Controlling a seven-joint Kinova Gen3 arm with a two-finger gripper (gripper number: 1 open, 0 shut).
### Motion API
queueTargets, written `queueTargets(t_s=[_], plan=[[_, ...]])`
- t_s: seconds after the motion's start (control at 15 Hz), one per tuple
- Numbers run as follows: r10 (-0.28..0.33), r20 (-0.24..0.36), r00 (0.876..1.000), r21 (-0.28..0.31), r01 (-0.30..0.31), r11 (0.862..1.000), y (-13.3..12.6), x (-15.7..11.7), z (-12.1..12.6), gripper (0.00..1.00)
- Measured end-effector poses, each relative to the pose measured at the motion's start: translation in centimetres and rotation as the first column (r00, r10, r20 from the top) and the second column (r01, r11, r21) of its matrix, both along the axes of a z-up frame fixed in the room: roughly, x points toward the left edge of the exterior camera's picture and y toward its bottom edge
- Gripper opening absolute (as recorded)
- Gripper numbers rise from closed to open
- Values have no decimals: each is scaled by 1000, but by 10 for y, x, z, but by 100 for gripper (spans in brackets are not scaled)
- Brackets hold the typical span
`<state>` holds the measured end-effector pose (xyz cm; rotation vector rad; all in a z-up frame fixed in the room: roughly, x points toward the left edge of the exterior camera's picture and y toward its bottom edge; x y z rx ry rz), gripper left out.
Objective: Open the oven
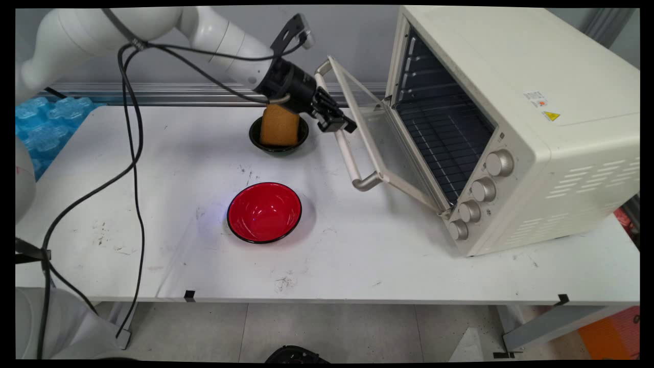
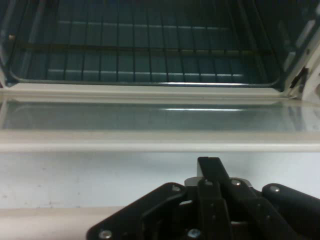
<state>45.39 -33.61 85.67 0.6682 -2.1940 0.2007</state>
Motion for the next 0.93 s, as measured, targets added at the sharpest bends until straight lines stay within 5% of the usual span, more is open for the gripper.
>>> queueTargets(t_s=[0.93], plan=[[5,3,1000,-53,-5,999,13,32,-55,0]])
